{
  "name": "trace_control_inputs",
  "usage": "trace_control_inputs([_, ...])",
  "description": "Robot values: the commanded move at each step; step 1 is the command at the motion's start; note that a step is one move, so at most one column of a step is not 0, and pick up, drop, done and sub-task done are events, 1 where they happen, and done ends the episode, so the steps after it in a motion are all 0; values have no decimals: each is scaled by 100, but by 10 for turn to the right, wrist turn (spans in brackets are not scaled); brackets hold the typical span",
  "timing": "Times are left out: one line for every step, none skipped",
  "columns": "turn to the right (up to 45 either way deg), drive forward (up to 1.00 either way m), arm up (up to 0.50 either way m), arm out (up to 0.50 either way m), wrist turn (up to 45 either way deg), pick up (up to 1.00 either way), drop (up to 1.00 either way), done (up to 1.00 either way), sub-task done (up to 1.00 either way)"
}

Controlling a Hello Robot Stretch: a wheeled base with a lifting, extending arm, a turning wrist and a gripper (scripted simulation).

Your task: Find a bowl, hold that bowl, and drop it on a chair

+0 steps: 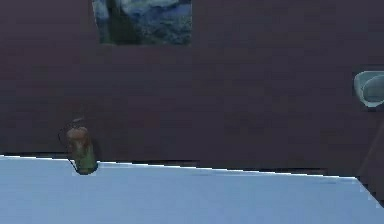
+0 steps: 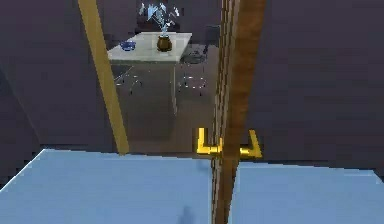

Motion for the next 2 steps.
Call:
trace_control_inputs([450,0,0,0,0,0,0,0,0])
trace_control_inputs([30,0,0,0,0,0,0,0,0])
